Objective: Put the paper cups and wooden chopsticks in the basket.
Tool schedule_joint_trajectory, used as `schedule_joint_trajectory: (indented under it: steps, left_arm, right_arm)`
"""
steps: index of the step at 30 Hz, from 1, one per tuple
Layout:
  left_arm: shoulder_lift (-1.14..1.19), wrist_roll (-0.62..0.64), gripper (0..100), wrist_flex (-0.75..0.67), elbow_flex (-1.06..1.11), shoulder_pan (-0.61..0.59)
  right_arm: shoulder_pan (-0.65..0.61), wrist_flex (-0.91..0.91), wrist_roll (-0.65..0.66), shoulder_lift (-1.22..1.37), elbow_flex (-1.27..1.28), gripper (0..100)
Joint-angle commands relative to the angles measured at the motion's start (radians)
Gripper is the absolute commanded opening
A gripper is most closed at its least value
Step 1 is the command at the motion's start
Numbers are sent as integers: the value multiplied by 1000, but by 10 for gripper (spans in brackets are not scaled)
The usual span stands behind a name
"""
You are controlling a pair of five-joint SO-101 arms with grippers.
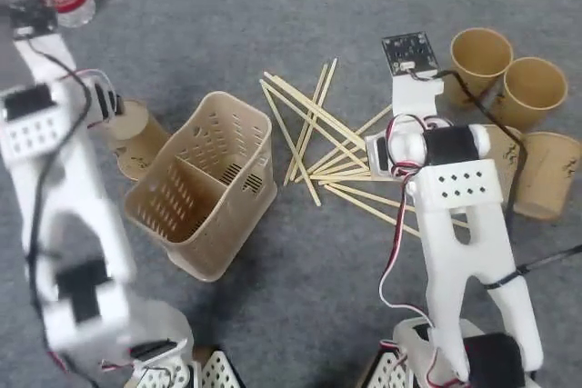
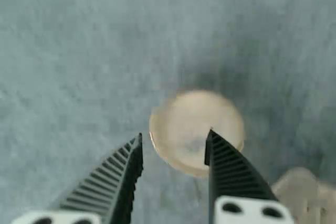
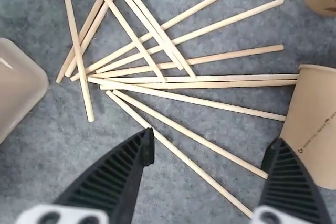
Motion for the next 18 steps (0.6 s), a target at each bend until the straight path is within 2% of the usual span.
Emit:
schedule_joint_trajectory:
  steps: [1,2,6,9,18]
  left_arm:
    - [245,12,252,331,-479,5]
    - [305,14,286,400,-588,3]
    - [427,-5,321,410,-769,-15]
    - [420,-89,361,408,-779,3]
    - [477,-124,378,396,-782,25]
  right_arm:
    - [-7,-21,-9,-41,0,332]
    - [-7,-19,-9,-41,0,332]
    - [-7,-18,-8,-42,0,332]
    - [-12,-19,-9,-41,0,332]
    - [-108,-13,-11,-42,0,332]
